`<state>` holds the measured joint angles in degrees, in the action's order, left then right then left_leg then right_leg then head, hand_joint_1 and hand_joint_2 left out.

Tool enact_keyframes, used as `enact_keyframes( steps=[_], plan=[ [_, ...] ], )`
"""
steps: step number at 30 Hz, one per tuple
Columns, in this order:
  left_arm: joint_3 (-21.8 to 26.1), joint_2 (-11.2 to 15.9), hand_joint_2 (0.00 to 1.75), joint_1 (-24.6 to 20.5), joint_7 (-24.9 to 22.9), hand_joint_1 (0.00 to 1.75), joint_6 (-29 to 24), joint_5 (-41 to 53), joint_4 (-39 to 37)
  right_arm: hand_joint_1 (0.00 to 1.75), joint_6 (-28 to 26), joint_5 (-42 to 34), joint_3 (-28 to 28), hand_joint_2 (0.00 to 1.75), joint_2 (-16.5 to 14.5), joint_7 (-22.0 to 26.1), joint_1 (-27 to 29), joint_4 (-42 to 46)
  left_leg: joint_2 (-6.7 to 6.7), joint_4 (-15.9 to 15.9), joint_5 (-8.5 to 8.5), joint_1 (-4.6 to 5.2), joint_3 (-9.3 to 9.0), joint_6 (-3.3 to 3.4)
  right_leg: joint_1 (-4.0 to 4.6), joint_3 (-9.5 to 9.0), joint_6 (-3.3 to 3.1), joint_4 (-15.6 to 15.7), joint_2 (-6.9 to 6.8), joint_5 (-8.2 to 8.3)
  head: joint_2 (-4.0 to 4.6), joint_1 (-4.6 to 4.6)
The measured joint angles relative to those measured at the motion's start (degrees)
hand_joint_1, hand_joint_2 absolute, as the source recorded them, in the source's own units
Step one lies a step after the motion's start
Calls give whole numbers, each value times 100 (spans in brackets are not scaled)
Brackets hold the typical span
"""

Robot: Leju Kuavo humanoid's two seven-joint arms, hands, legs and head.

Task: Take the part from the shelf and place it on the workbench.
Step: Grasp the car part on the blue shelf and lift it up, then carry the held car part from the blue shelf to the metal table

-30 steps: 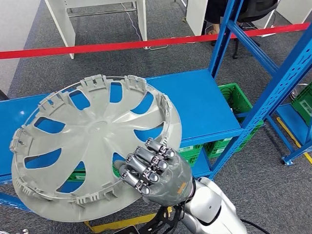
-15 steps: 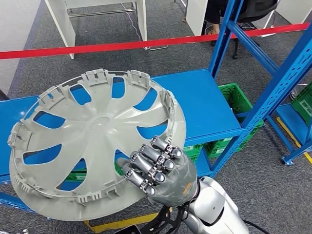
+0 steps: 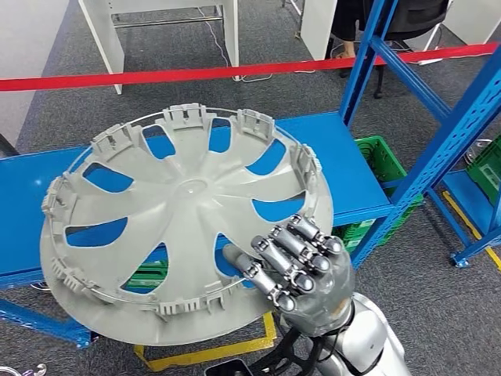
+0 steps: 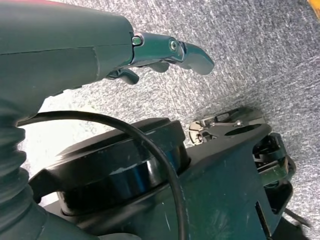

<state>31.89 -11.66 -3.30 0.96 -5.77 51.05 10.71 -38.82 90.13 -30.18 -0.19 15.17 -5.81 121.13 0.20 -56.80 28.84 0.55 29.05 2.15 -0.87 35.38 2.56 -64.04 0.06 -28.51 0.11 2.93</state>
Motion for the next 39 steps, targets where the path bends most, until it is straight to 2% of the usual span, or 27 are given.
enact_keyframes(
  steps=[2, 5, 6, 8, 10, 11, 12, 13, 15, 17, 18, 20, 21, 22, 23, 25, 26, 27, 28, 29, 31, 32, 33, 34, 36, 37, 39],
  plan=[
    [-5, -6, 175, -12, -18, 0, 0, 30, 0, 175, -2, 0, 61, 175, 30, -4, 46, 84, 2, -45, 12, 11, 39, -57, 12, -290, -49, 485, 12, 78, -1, -2],
    [-17, -13, 175, -27, -34, 0, -5, 83, 0, 175, -7, 1, 148, 175, 50, 36, 118, 194, 6, -97, 3, 16, 92, -147, 17, -276, -143, 564, 18, 80, 0, -4],
    [-26, -14, 175, -32, -36, 0, -9, 101, 0, 175, -7, 2, 181, 175, 51, 60, 141, 224, 7, -144, 62, 12, 118, -180, 8, -256, -181, 573, 11, 100, 0, -11],
    [-42, -15, 175, -47, -44, 0, -25, 139, 0, 175, -7, 4, 251, 175, 51, 113, 198, 283, 7, -528, 400, -5, 255, -249, -13, -197, -266, 594, -14, 154, 0, -22],
    [-48, -20, 175, -74, -53, 0, -48, 167, 0, 175, -7, 4, 324, 175, 51, 166, 267, 333, 5, -1256, 855, -28, 476, -305, -10, -104, -310, 592, -36, 213, 0, -29],
    [-50, -23, 175, -85, -61, 0, -62, 177, 0, 175, -7, 3, 357, 175, 51, 186, 298, 352, 5, -1541, 984, -38, 535, -321, -8, -53, -313, 590, -45, 249, 0, -28],
    [-52, -28, 175, -91, -82, 0, -75, 184, 0, 175, -7, 2, 387, 175, 51, 210, 330, 370, 5, -1638, 992, -47, 506, -328, -7, -2, -307, 588, -49, 288, 0, -28],
    [-54, -32, 175, -92, -115, 0, -88, 187, 0, 175, -7, 2, 415, 175, 51, 236, 366, 387, 4, -1512, 886, -56, 379, -328, -7, 46, -297, 586, -50, 328, 0, -28],
    [-55, -36, 175, -79, -218, 0, -102, 192, 0, 175, -7, 1, 487, 175, 51, 296, 453, 436, 4, -736, 545, -68, -97, -304, -7, 132, -262, 584, -47, 416, 0, -28],
    [-55, -37, 175, -51, -305, 0, -102, 192, 0, 175, -7, 2, 561, 175, 51, 332, 524, 493, 10, -32, 389, -52, -463, -264, 2, 196, -207, 587, -48, 517, 0, -23],
    [-54, -38, 175, -39, -338, 0, -103, 193, 0, 175, -7, 2, 592, 175, 51, 340, 552, 519, 15, 108, 390, -38, -510, -241, 3, 215, -174, 596, -50, 572, 0, -25],
    [-53, -43, 175, -34, -432, 0, -103, 194, 0, 175, -7, 2, 650, 175, 51, 340, 603, 561, 21, 126, 316, -23, -439, -168, -5, 237, -99, 640, -55, 683, 0, -25],
    [-52, -48, 175, -46, -500, 0, -103, 193, 0, 175, -7, 3, 678, 175, 51, 330, 627, 580, 14, 133, 257, -27, -390, -122, -14, 264, -63, 630, -49, 656, 0, -26],
    [-51, -52, 175, -64, -574, 0, -104, 187, 0, 175, -7, 3, 702, 175, 51, 314, 649, 598, 5, 142, 189, -33, -332, -67, -20, 316, -34, 546, -40, 528, 0, -18],
    [-50, -57, 175, -82, -639, 0, -104, 181, 0, 175, -7, 3, 721, 175, 51, 297, 667, 612, -6, 153, 118, -40, -264, -24, -24, 394, -11, 342, -30, 298, 0, -17],
    [-44, -59, 175, -111, -713, 0, -104, 167, 0, 175, -7, 2, 757, 175, 51, 269, 698, 637, -20, 148, -5, -24, -111, 29, -26, 587, 20, -389, -24, -274, 0, -9],
    [-40, -60, 175, -122, -731, 0, -103, 159, 0, 175, -8, 1, 767, 175, 51, 260, 708, 645, -25, 143, -69, -12, -30, 35, -26, 644, 32, -754, -24, -438, 0, -10],
    [-37, -61, 175, -134, -750, 0, -102, 145, 0, 175, -8, 1, 774, 175, 51, 250, 716, 649, -29, 136, -131, -1, 51, 38, -26, 629, 38, -985, -24, -472, 0, -10],
    [-32, -62, 175, -148, -780, 0, -95, 127, 0, 175, -7, 1, 775, 175, 51, 235, 722, 652, -31, 125, -186, 8, 130, 36, -25, 518, 35, -1014, -25, -389, 0, -10],
    [-28, -63, 175, -164, -827, 0, -81, 98, 0, 175, -8, 1, 775, 175, 51, 210, 723, 656, -30, 110, -233, 14, 200, 31, -23, 298, 23, -824, -24, -243, 0, -10],
    [7, -68, 175, -203, -987, 0, -7, -17, 1, 175, -7, -1, 767, 175, 54, 117, 699, 663, -21, 57, -301, 26, 308, 3, -10, -360, -23, 6, -22, -88, 0, -9],
    [47, -70, 175, -221, -1104, 0, 56, -102, 2, 175, -8, -2, 756, 175, 57, 52, 673, 664, -16, 31, -336, 32, 351, -23, 0, -637, -44, 406, -19, -114, 0, -11],
    [102, -72, 175, -238, -1237, 0, 126, -193, 3, 175, -8, -2, 738, 175, 66, -18, 638, 662, -13, 8, -375, 36, 388, -53, 13, -813, -60, 685, -16, -172, 0, -11],
    [166, -72, 175, -251, -1368, 0, 187, -275, 4, 175, -9, -2, 715, 175, 80, -82, 599, 659, -13, -3, -419, 39, 426, -85, 25, -869, -76, 806, -14, -213, 0, -14],
    [303, -65, 175, -266, -1597, 0, 252, -417, 9, 175, -10, -2, 673, 175, 115, -174, 531, 651, -5, -23, -459, 41, 479, -150, 12, -782, -146, 848, -32, -163, 0, -16],
    [369, -61, 175, -271, -1675, 0, 255, -471, 11, 175, -11, -2, 660, 175, 129, -199, 503, 646, 1, -101, -354, 38, 515, -185, -3, -717, -195, 857, -49, -115, 0, -28],
    [490, -56, 175, -275, -1773, 0, 260, -560, 16, 175, -15, -2, 648, 175, 151, -219, 470, 640, 9, -553, 132, 13, 629, -254, -24, -606, -267, 870, -85, -3, 0, -48]
  ],
)
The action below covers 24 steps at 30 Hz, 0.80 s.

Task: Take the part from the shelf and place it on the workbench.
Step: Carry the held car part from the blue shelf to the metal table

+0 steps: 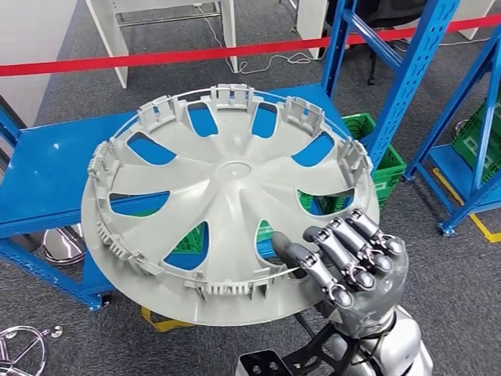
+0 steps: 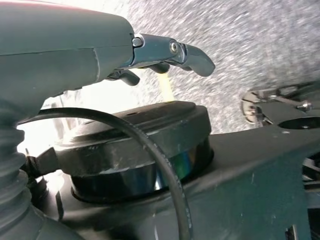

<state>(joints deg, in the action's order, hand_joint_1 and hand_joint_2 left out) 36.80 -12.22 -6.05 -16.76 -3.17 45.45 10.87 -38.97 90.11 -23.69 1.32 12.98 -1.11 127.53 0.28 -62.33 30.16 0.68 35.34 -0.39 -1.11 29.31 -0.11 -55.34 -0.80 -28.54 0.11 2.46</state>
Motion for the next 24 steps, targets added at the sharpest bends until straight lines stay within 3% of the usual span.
enact_keyframes(
  steps=[2, 3, 4, 6, 8, 10, 12, 13, 14, 17, 18, 19, 20, 22, 24],
  plan=[
    [105, 2, 175, -3, -57, 0, 44, -73, 3, 175, -2, 1, -14, 175, 21, -8, -5, -2, -2, -698, 484, -21, 89, -58, 2, 132, -18, -18, -12, 119, 0, -12],
    [155, 2, 175, -1, -85, 0, 77, -104, 3, 175, -2, 1, -21, 175, 35, -12, -3, -4, -2, -929, 560, -29, 62, -77, 3, 219, -12, -38, -18, 179, 0, -11],
    [196, -1, 175, 6, -110, 0, 110, -129, 3, 175, -2, 1, -26, 175, 49, -18, 2, -6, -3, -970, 503, -41, -41, -91, 3, 314, 0, -68, -22, 232, 0, -13],
    [267, -9, 175, 45, -144, 0, 154, -153, 4, 175, -3, 1, -29, 175, 75, -33, 15, -9, -5, -455, 205, -77, -475, -103, 1, 505, 39, -154, -27, 316, 0, -11],
    [312, -17, 175, 107, -141, 0, 168, -156, 7, 175, -4, 1, -27, 175, 87, -41, 39, -9, 1, 300, 138, -84, -923, -83, 9, 655, 102, -233, -23, 394, 0, -10],
    [337, -26, 175, 151, -114, 0, 174, -154, 12, 175, -4, 1, -25, 175, 91, -42, 78, -9, 10, 617, 215, -56, -1042, -15, 14, 731, 174, -252, -29, 499, 0, -5],
    [353, -42, 175, 168, -62, 0, 183, -143, 22, 175, -5, -1, -21, 175, 95, -43, 127, -10, 3, 637, 136, -44, -944, 98, -1, 764, 243, -237, -32, 579, 0, -5],
    [363, -49, 175, 173, -31, 0, 186, -134, 28, 175, -5, -3, -18, 175, 97, -42, 156, -10, -6, 639, 79, -45, -888, 161, -10, 806, 269, -274, -23, 507, 0, -4],
    [373, -57, 175, 176, 4, 0, 187, -126, 34, 175, -6, -5, -11, 175, 99, -38, 186, -10, -16, 651, 13, -50, -821, 219, -14, 870, 291, -410, -8, 321, 0, 2],
    [407, -67, 175, 180, 99, 0, 181, -105, 58, 175, -7, -12, 21, 175, 102, -18, 273, -10, -31, 648, -192, -29, -582, 305, -16, 1097, 316, -1390, 30, -524, 0, 28],
    [418, -68, 175, 182, 128, 0, 178, -101, 66, 175, -7, -13, 29, 175, 103, -15, 301, -10, -32, 641, -263, -15, -493, 311, -14, 1115, 316, -1698, 37, -626, 0, 30],
    [428, -69, 175, 182, 158, 0, 174, -96, 74, 175, -7, -13, 33, 175, 103, -14, 325, -10, -32, 633, -332, 0, -406, 314, -10, 1061, 309, -1856, 41, -580, 0, 29],
    [434, -72, 175, 182, 190, 0, 173, -89, 80, 175, -7, -13, 37, 175, 104, -11, 346, -10, -32, 623, -394, 12, -323, 311, -4, 916, 292, -1820, 44, -431, 0, 31],
    [442, -84, 175, 179, 248, 0, 173, -69, 92, 175, -7, -13, 48, 175, 104, -3, 363, -10, -29, 593, -495, 28, -193, 291, 22, 335, 230, -1166, 48, -177, 0, 30],
    [447, -99, 175, 177, 278, 0, 173, -54, 107, 175, -7, -13, 61, 175, 104, 5, 367, -10, -24, 556, -585, 48, -118, 249, 49, -273, 184, -317, 49, -237, 0, 31]
  ],
)
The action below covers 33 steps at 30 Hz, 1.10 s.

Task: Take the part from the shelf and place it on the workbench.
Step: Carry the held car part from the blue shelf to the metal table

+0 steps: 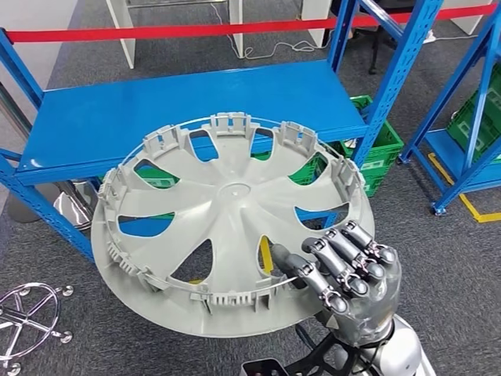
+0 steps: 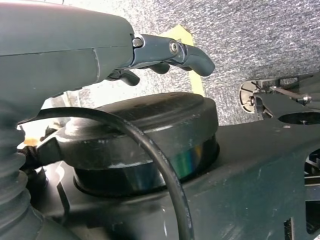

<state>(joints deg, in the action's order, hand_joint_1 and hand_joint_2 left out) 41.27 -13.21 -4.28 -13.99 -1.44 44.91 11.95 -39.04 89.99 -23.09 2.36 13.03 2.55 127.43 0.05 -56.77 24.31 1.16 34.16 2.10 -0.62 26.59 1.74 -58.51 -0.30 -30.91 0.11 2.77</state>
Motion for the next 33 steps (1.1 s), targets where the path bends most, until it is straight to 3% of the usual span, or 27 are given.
enact_keyframes(
  steps=[2, 4, 6, 8, 9, 10, 11, 12, 13, 15, 16, 18, 19, 20, 23, 24, 25, 26, 27, 28, 29, 31, 32, 33],
  plan=[
    [3, -6, 175, 0, 9, 0, 0, 7, 13, 175, -1, 0, 13, 175, 0, 3, 10, 0, 2, -14, -96, 8, 46, -54, 19, -173, -23, 354, 2, -101, 0, 2],
    [7, -4, 175, 1, 26, 0, -1, 17, 20, 175, -1, 0, 32, 175, 0, 7, 23, -1, 10, -58, -56, 0, 97, -122, -1, -70, -102, 378, -22, -40, 0, -1],
    [10, -3, 175, 3, 88, 0, -1, 60, 25, 175, -1, 1, 61, 175, -1, 30, 39, -2, 20, -385, 378, -17, 170, -203, -28, 44, -200, 393, -58, 74, 0, -22],
    [10, -4, 175, 3, 191, 0, 0, 128, 29, 175, -2, 2, 85, 175, -2, 72, 56, -3, 22, -1062, 964, -42, 237, -271, -23, 175, -234, 383, -70, 196, 0, -38],
    [10, -4, 175, 4, 245, 0, -3, 161, 29, 175, -2, 2, 96, 175, -2, 92, 61, -3, 22, -1381, 1108, -53, 235, -294, -22, 251, -230, 367, -72, 265, 0, -39],
    [9, -4, 175, 9, 293, 0, -9, 189, 29, 175, -2, 2, 106, 175, -2, 114, 65, -3, 21, -1572, 1108, -65, 181, -310, -21, 340, -222, 341, -72, 331, 0, -39],
    [7, -5, 175, 17, 335, 0, -18, 215, 29, 175, -2, 1, 117, 175, -2, 134, 70, -3, 20, -1569, 989, -79, 61, -320, -21, 436, -208, 303, -72, 390, 0, -40],
    [3, -8, 175, 32, 376, 0, -30, 237, 29, 175, -2, 1, 130, 175, -2, 154, 79, -2, 20, -1363, 814, -96, -133, -324, -22, 541, -192, 257, -70, 438, 0, -42],
    [-3, -11, 175, 55, 418, 0, -44, 260, 29, 175, -3, 1, 144, 175, -2, 173, 92, -1, 21, -1001, 686, -115, -381, -322, -22, 636, -169, 206, -68, 473, 0, -41],
    [-20, -30, 175, 118, 523, 0, -69, 301, 28, 175, -5, 1, 191, 175, -3, 198, 135, 2, 31, -260, 664, -121, -804, -292, -9, 790, -107, 110, -67, 544, 0, -37],
    [-29, -39, 175, 147, 583, 0, -83, 323, 27, 175, -5, 1, 219, 175, -4, 206, 163, 4, 36, -49, 717, -113, -892, -271, -3, 848, -69, 83, -69, 590, 0, -37],
    [-46, -56, 175, 184, 685, 0, -99, 361, 27, 175, -6, 2, 274, 175, -6, 221, 225, 6, 36, 42, 725, -101, -844, -194, -1, 927, 8, 76, -72, 693, 0, -32],
    [-58, -62, 175, 189, 720, 0, -103, 377, 27, 175, -6, 2, 302, 175, -7, 227, 257, 6, 26, 47, 680, -104, -783, -142, -8, 969, 40, 56, -62, 671, 0, -33],
    [-72, -68, 175, 190, 742, 0, -104, 391, 27, 175, -6, 2, 327, 175, -8, 228, 288, 7, 15, 51, 622, -109, -718, -77, -15, 1027, 67, -30, -48, 543, 0, -26],
    [-117, -78, 175, 179, 776, 0, -109, 435, 27, 175, -6, -2, 384, 175, -10, 217, 381, 7, -15, 55, 426, -97, -494, 34, -25, 1258, 106, -883, -11, -271, 0, -8],
    [-126, -78, 175, 174, 783, 0, -113, 446, 27, 175, -6, -2, 396, 175, -11, 215, 414, 6, -18, 50, 358, -83, -410, 41, -25, 1299, 110, -1229, -7, -429, 0, -6],
    [-131, -78, 175, 168, 789, 0, -117, 453, 27, 175, -6, -2, 408, 175, -13, 215, 447, 6, -19, 41, 290, -68, -320, 44, -24, 1284, 109, -1463, -6, -433, 0, -4],
    [-132, -78, 175, 161, 797, 0, -122, 457, 27, 175, -6, -2, 424, 175, -13, 214, 476, 6, -20, 30, 224, -54, -229, 44, -21, 1192, 98, -1534, -5, -314, 0, -2],
    [-133, -78, 175, 153, 806, 0, -127, 458, 27, 175, -6, -2, 445, 175, -13, 214, 500, 6, -20, 17, 163, -43, -142, 40, -16, 1000, 78, -1405, -5, -130, 0, -2],
    [-133, -79, 175, 145, 816, 0, -128, 460, 27, 175, -6, -2, 467, 175, -13, 211, 517, 7, -18, 3, 106, -35, -76, 32, -8, 718, 53, -1097, -4, 21, 0, -1],
    [-134, -80, 175, 136, 823, 0, -130, 460, 28, 175, -6, -2, 486, 175, -14, 205, 527, 7, -14, -12, 58, -22, -23, 16, 6, 369, 27, -663, -5, 61, 0, -1],
    [-134, -87, 175, 124, 830, 0, -137, 458, 29, 175, -6, -2, 505, 175, -21, 187, 543, 12, -8, -35, -50, -3, 41, -26, 32, -178, -17, 131, 2, -70, 0, 2],
    [-133, -90, 175, 120, 831, 0, -144, 455, 29, 175, -6, -2, 512, 175, -24, 176, 553, 14, -7, -37, -106, 0, 68, -52, 46, -285, -36, 338, 8, -137, 0, 5],
    [-133, -90, 175, 118, 831, 0, -154, 453, 29, 175, -6, -2, 519, 175, -26, 167, 564, 16, -5, -34, -164, 2, 87, -80, 46, -271, -63, 415, 10, -138, 0, 6]
  ],
)
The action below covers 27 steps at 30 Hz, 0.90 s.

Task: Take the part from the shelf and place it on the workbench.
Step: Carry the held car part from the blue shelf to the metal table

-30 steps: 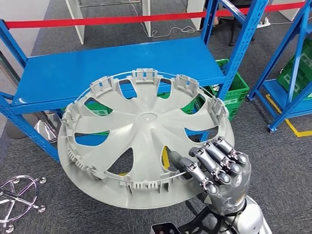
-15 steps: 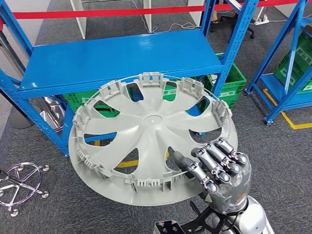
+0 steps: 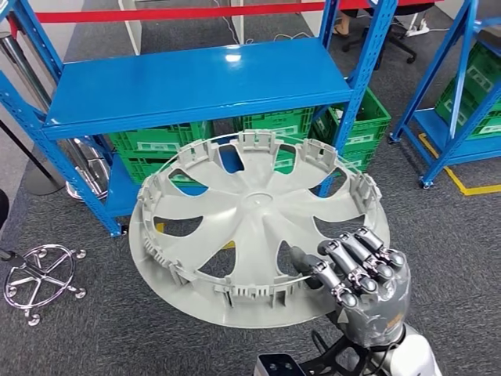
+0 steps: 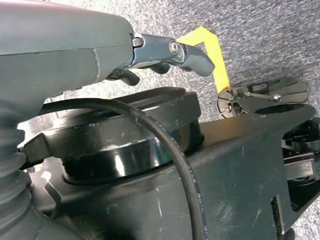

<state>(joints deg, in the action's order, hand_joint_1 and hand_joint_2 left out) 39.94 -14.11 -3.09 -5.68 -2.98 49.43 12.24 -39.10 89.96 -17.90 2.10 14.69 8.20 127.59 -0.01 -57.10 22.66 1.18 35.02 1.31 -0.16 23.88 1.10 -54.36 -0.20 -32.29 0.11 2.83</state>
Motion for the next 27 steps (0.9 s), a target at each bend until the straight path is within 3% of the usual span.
enact_keyframes(
  steps=[2, 3, 5, 6, 7, 8, 9, 11, 13, 14, 16, 17, 19, 21, 22, 23, 24, 25, 27],
  plan=[
    [1, 2, 175, -3, 0, 0, -16, -5, -1, 175, 0, 1, 15, 175, -2, -10, 13, -1, 14, -60, 99, -7, 50, -65, -18, 124, -85, 4, -25, 94, 0, -7],
    [1, 2, 175, -5, 0, 0, -20, -6, -1, 175, 0, 2, 19, 175, -3, -12, 18, -1, 21, -211, 309, -13, 85, -102, -33, 189, -129, 9, -41, 156, 0, -22],
    [1, 2, 175, -15, 0, 0, -21, -9, 0, 175, 0, 2, 25, 175, -7, -12, 27, -1, 26, -840, 924, -39, 162, -167, -37, 323, -185, -17, -58, 275, 0, -43],
    [1, 3, 175, -18, 0, 0, -21, -10, 0, 175, 0, 2, 27, 175, -10, -12, 31, -1, 26, -1213, 1147, -48, 177, -190, -35, 398, -188, -44, -62, 335, 0, -48],
    [1, 3, 175, -20, -1, 0, -23, -10, 0, 175, 0, 2, 29, 175, -13, -12, 34, -1, 25, -1493, 1234, -51, 152, -204, -33, 484, -187, -82, -64, 392, 0, -45],
    [1, 2, 175, -19, -3, 0, -28, -8, 0, 175, 0, 2, 32, 175, -15, -12, 37, -1, 25, -1592, 1182, -54, 63, -208, -33, 581, -180, -130, -65, 441, 0, -46],
    [1, 1, 175, -13, -8, 0, -34, -5, -1, 175, 0, 2, 33, 175, -17, -12, 40, -1, 24, -1480, 1038, -57, -103, -204, -32, 693, -171, -185, -64, 484, 0, -46],
    [-1, -1, 175, 20, -21, 0, -49, 7, -2, 175, 0, 3, 38, 175, -18, -12, 47, -1, 27, -775, 812, -60, -592, -164, -29, 893, -137, -297, -59, 554, 0, -46],
    [-1, -2, 175, 65, -29, 0, -56, 16, -2, 175, -1, 4, 42, 175, -18, -12, 55, -1, 32, -105, 842, -47, -935, -109, -21, 1037, -83, -361, -56, 644, 0, -43],
    [-1, -2, 175, 80, -30, 0, -58, 18, -2, 175, -1, 4, 43, 175, -18, -13, 59, -1, 34, 40, 892, -35, -972, -82, -21, 1090, -47, -366, -58, 702, 0, -42],
    [-1, -8, 175, 89, -31, 0, -55, 17, -3, 175, -2, 4, 44, 175, -18, -13, 64, -1, 23, 121, 820, -36, -889, -19, -29, 1166, 28, -351, -54, 794, 0, -45],
    [0, -11, 175, 86, -31, 0, -54, 16, -3, 175, -2, 3, 45, 175, -18, -12, 68, -1, 13, 137, 755, -46, -830, 26, -31, 1219, 61, -386, -41, 735, 0, -42],
    [1, -20, 175, 75, -31, 0, -50, 15, -3, 175, -2, 2, 46, 175, -18, -12, 75, -1, -11, 167, 619, -71, -704, 99, -42, 1371, 113, -739, -11, 331, 0, -28],
    [1, -20, 175, 64, -28, 0, -50, 12, -2, 175, -2, 1, 45, 175, -18, -12, 81, -1, -22, 156, 503, -63, -557, 126, -53, 1534, 150, -1457, -3, -167, 0, -15],
    [1, -19, 175, 58, -27, 0, -50, 10, -2, 175, -2, 0, 45, 175, -18, -12, 84, -1, -27, 147, 445, -59, -480, 125, -55, 1565, 162, -1767, -3, -261, 0, -16],
    [1, -19, 175, 51, -25, 0, -50, 8, -2, 175, -2, 0, 45, 175, -18, -12, 86, -1, -31, 136, 388, -56, -401, 122, -56, 1530, 169, -1931, -3, -228, 0, -17],
    [1, -19, 175, 43, -24, 0, -50, 6, -2, 175, -2, 1, 46, 175, -18, -12, 88, -1, -32, 123, 335, -55, -323, 116, -56, 1398, 169, -1885, -4, -84, 0, -17],
    [1, -19, 175, 35, -22, 0, -49, 4, -2, 175, -2, 1, 46, 175, -18, -12, 87, -1, -31, 106, 288, -56, -259, 105, -56, 1169, 165, -1629, -4, 95, 0, -17],
    [1, -20, 175, 20, -18, 0, -47, 0, -2, 175, -2, 2, 47, 175, -18, -12, 80, -1, -25, 66, 205, -48, -156, 63, -51, 561, 145, -769, 0, 222, 0, -16]
  ],
)
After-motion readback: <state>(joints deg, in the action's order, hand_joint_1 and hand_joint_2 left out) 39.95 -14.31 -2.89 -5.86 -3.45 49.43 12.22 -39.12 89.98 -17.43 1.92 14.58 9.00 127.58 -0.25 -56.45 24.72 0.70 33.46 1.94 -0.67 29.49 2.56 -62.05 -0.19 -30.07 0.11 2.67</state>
